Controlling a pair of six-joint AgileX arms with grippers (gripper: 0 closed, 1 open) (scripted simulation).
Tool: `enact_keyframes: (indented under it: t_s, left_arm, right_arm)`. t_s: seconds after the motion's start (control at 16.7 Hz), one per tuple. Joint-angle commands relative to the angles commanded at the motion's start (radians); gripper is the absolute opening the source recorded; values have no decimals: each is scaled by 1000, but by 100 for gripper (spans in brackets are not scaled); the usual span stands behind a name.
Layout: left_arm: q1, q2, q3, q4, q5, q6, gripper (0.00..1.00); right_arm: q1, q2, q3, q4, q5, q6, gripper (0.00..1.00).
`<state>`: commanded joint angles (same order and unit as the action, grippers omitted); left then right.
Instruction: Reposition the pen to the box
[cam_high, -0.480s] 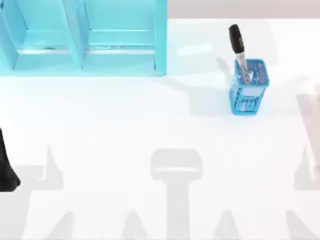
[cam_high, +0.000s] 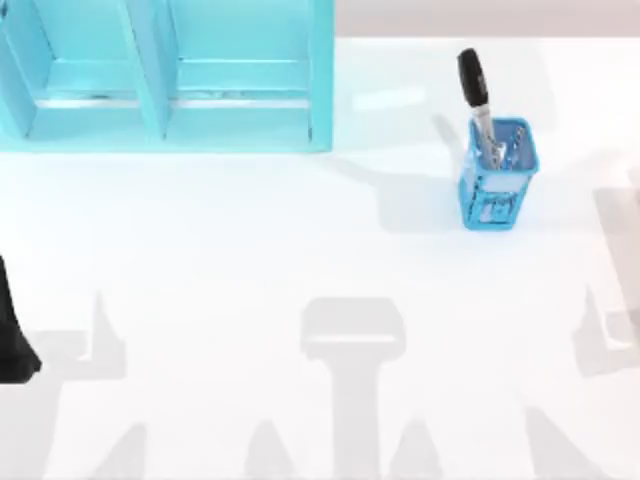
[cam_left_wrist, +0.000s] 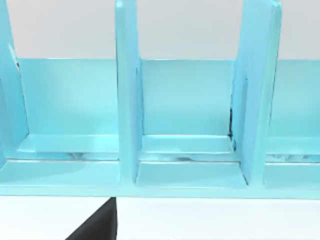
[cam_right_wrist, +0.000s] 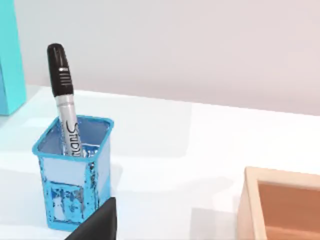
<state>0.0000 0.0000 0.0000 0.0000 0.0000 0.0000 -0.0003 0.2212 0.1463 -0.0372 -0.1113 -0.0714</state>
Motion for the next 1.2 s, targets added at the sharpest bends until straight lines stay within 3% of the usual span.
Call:
enact_keyframes:
  t_s: [0.84,1.2]
  left_arm:
    - [0,0,0,0,0,0,100]
    - [0,0,0,0,0,0,100]
  right_arm:
    - [-23,1322,819,-58,-537,-283,100]
    - [-29,1633,1007,-93,-662,-359,100]
